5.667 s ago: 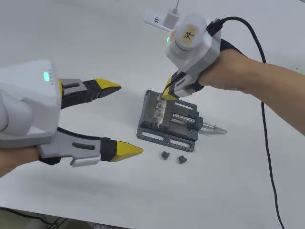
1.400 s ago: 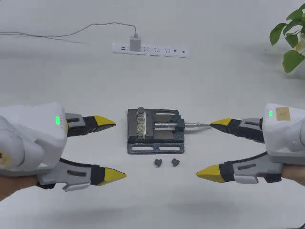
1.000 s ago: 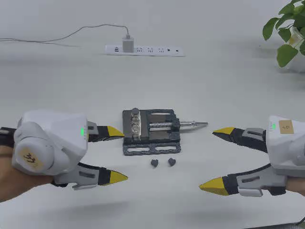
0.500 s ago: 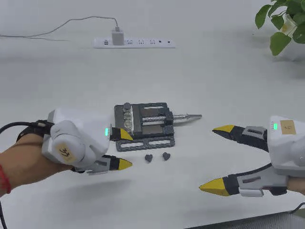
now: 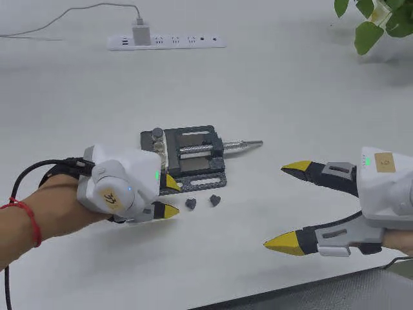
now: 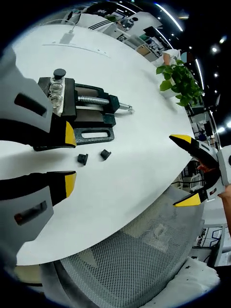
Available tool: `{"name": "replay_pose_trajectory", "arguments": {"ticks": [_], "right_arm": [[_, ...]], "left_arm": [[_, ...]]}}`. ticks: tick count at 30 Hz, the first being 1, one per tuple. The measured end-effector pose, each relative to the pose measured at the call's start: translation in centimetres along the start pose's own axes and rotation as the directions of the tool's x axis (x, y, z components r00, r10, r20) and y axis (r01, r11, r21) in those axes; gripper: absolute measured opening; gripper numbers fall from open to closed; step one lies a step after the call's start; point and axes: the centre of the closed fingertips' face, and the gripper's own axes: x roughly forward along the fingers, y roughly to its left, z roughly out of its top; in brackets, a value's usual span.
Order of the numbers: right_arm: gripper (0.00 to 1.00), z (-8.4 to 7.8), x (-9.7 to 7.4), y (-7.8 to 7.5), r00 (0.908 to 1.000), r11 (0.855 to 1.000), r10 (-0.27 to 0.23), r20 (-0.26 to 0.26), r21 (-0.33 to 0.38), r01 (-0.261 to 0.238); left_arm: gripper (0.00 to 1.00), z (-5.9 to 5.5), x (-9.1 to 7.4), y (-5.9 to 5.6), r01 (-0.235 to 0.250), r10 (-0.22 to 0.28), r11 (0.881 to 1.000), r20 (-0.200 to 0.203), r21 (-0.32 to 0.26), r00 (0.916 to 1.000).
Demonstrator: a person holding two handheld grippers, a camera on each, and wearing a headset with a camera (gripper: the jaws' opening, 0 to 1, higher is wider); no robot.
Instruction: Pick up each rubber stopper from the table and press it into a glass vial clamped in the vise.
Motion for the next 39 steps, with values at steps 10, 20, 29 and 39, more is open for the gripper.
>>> {"name": "replay_pose_trajectory", "arguments": {"ticks": [10,20,29,39], "right_arm": [[0.79,0.3,-0.1,-0.4,0.9999,1.000,-0.013,0.007,0.016,0.013],[0.78,0.1,-0.3,-0.8,0.9997,0.999,-0.023,0.008,0.029,0.023],[0.78,0.0,-0.3,-0.7,0.9997,0.999,-0.023,0.008,0.035,0.022],[0.77,-0.1,-0.4,-0.2,0.9997,0.999,-0.022,0.009,0.036,0.021]], "left_arm": [[0.12,0.1,1.8,0.1,0.030,-0.030,0.999,-0.003,0.020,0.9995],[0.09,0.0,2.5,0.1,0.051,-0.050,0.997,-0.014,0.053,0.9987],[0.06,-0.1,2.8,-0.1,0.060,-0.058,0.996,-0.026,0.067,0.9980],[0.05,-0.1,2.7,-0.5,0.057,-0.055,0.996,-0.030,0.070,0.9980]]}}
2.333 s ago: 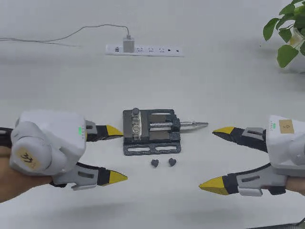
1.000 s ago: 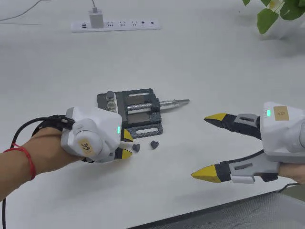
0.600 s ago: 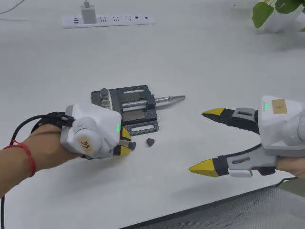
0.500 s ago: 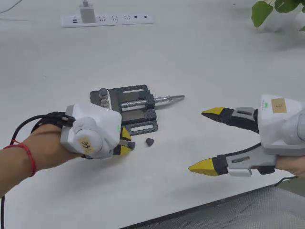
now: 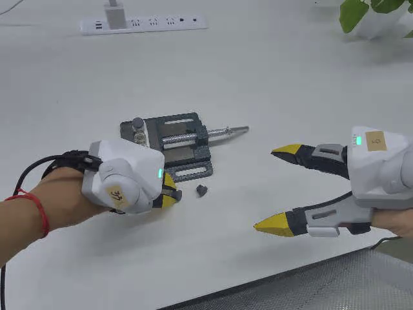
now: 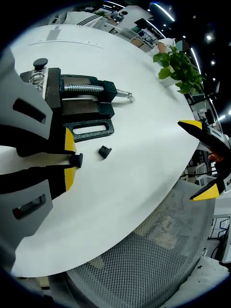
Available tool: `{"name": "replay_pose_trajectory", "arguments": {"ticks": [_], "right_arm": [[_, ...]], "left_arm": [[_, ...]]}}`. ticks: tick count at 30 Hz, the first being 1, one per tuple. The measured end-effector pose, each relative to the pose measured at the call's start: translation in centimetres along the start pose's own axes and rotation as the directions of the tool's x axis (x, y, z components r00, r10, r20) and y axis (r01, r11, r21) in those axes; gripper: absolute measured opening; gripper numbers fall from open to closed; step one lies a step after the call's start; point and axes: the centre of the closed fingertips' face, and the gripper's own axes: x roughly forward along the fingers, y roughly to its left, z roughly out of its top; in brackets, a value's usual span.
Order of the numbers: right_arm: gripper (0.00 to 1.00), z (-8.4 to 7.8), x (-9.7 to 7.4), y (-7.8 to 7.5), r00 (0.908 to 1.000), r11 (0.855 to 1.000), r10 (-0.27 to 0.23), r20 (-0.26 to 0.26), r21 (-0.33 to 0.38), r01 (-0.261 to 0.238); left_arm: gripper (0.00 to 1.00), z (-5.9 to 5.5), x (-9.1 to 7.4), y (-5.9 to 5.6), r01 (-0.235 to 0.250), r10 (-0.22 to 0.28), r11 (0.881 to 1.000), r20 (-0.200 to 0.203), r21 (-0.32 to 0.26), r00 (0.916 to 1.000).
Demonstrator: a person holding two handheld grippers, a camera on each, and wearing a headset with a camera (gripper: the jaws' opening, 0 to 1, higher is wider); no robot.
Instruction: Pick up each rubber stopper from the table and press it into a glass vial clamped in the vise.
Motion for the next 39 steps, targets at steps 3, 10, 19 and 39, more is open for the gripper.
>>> {"name": "replay_pose_trajectory", "arguments": {"ticks": [3,10,19,39], "right_arm": [[0.77,0.1,0.0,0.2,1.0000,1.000,0.001,0.001,0.000,-0.001],[0.77,0.1,0.1,0.6,1.0000,1.000,0.006,0.003,-0.001,-0.006],[0.75,0.8,0.5,0.7,0.9997,1.000,0.021,0.012,-0.010,-0.021],[0.68,8.1,1.7,2.2,0.9904,0.989,0.105,0.090,-0.112,-0.095]], "left_arm": [[0.05,0.0,-0.1,-0.1,-0.003,0.003,1.000,0.001,-0.003,1.0000],[0.05,0.0,-0.2,-0.1,-0.023,0.023,1.000,0.003,-0.018,0.9997],[0.05,0.4,-0.8,-0.2,-0.050,0.055,0.991,0.043,-0.122,0.9976],[0.04,4.8,-7.4,-0.3,-0.106,0.265,0.858,0.256,-0.503,0.9296]]}}
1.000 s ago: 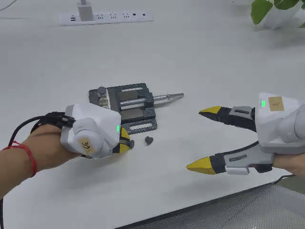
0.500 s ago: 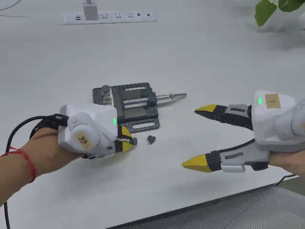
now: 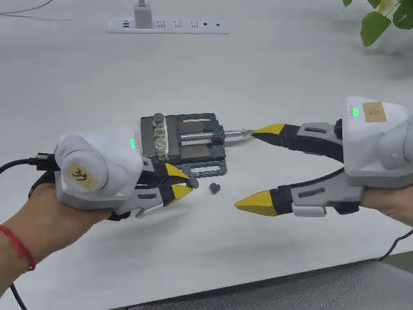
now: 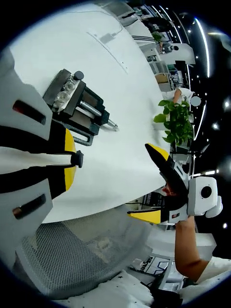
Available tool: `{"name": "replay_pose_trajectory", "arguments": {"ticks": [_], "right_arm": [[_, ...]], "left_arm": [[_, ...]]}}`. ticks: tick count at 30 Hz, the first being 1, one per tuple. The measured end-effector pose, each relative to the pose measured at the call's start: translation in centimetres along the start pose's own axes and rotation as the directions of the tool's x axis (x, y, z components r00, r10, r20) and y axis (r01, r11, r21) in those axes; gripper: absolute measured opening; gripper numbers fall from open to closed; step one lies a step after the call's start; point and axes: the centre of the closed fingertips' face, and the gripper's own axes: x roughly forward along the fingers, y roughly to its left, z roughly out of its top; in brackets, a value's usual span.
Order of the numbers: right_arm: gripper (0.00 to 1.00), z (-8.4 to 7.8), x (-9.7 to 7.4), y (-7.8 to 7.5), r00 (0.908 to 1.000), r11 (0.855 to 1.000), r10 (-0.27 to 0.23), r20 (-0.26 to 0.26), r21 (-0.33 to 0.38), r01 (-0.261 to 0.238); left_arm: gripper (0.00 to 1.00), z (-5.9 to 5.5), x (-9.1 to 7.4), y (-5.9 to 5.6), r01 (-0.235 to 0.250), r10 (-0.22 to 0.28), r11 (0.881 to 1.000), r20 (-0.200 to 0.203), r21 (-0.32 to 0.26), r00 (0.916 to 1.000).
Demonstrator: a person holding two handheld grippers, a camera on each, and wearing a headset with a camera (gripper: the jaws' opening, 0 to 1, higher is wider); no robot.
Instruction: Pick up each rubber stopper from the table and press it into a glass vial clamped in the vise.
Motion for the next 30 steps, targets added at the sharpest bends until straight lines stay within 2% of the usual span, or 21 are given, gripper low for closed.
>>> {"name": "replay_pose_trajectory", "arguments": {"ticks": [6,11,14,17,23,30], "right_arm": [[0.62,2.1,0.7,0.5,0.9990,0.998,0.045,0.000,-0.040,-0.044],[0.58,3.4,1.1,1.1,0.9956,0.993,0.091,-0.023,-0.068,-0.093],[0.55,3.8,1.3,1.5,0.9910,0.989,0.123,-0.053,-0.079,-0.127],[0.53,4.4,1.5,2.1,0.9841,0.979,0.160,-0.076,-0.113,-0.168],[0.43,5.2,1.9,3.1,0.9689,0.959,0.218,-0.117,-0.158,-0.235],[0.27,5.0,2.1,3.9,0.9447,0.933,0.283,-0.165,-0.182,-0.311]], "left_arm": [[0.04,1.4,-1.4,-0.4,-0.024,0.027,0.998,0.050,-0.051,0.9984],[0.04,2.5,-2.4,-1.1,-0.031,0.035,0.998,0.075,-0.051,0.9965],[0.04,3.4,-3.0,-1.4,-0.033,0.038,0.998,0.096,-0.049,0.9947],[0.04,4.2,-3.4,-1.8,-0.036,0.042,0.998,0.117,-0.052,0.9923],[0.04,5.0,-3.7,-2.5,-0.038,0.043,0.998,0.136,-0.041,0.9897],[0.04,5.6,-4.1,-2.6,-0.043,0.049,0.998,0.153,-0.039,0.9870]]}}
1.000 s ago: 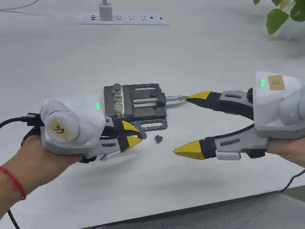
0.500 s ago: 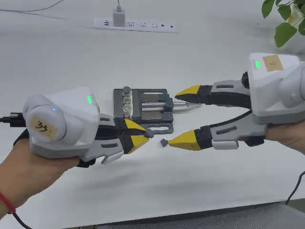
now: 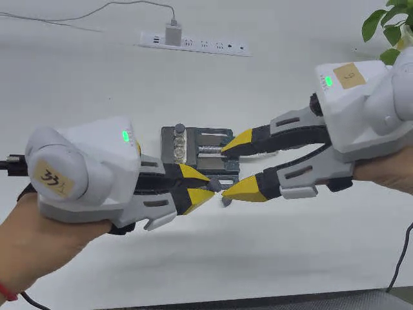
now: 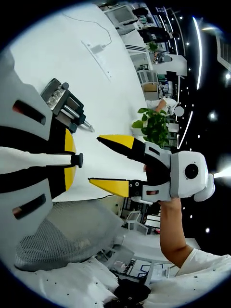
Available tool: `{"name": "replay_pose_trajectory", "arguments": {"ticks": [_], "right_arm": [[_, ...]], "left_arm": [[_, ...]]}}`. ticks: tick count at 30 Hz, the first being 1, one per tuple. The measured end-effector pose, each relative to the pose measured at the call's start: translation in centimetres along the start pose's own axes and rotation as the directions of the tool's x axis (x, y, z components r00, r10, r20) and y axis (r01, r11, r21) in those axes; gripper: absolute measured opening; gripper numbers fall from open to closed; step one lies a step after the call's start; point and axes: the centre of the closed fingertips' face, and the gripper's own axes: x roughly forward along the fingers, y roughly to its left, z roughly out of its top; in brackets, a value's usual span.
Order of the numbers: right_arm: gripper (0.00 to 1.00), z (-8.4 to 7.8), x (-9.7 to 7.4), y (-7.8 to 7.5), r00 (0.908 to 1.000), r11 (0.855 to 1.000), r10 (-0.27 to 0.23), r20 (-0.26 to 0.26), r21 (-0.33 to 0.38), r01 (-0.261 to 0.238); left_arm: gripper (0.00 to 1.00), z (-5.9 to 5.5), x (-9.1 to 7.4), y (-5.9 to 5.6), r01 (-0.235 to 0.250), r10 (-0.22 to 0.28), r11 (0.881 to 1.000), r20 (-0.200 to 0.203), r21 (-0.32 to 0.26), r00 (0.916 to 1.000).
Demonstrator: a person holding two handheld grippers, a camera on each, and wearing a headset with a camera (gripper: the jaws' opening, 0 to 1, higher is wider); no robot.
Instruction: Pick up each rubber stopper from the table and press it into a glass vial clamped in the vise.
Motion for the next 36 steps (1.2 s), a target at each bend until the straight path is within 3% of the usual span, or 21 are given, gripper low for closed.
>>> {"name": "replay_pose_trajectory", "arguments": {"ticks": [9,36], "right_arm": [[0.15,-0.2,0.5,0.8,0.9982,0.999,0.049,-0.034,-0.023,-0.049],[0.08,0.1,0.6,1.4,0.9963,0.996,0.077,-0.040,-0.034,-0.078]], "left_arm": [[0.04,0.4,-0.3,-0.2,0.002,-0.002,1.000,0.017,0.002,0.9998],[0.04,0.7,-0.6,-0.7,0.029,-0.030,0.999,0.025,0.034,0.9992]]}}
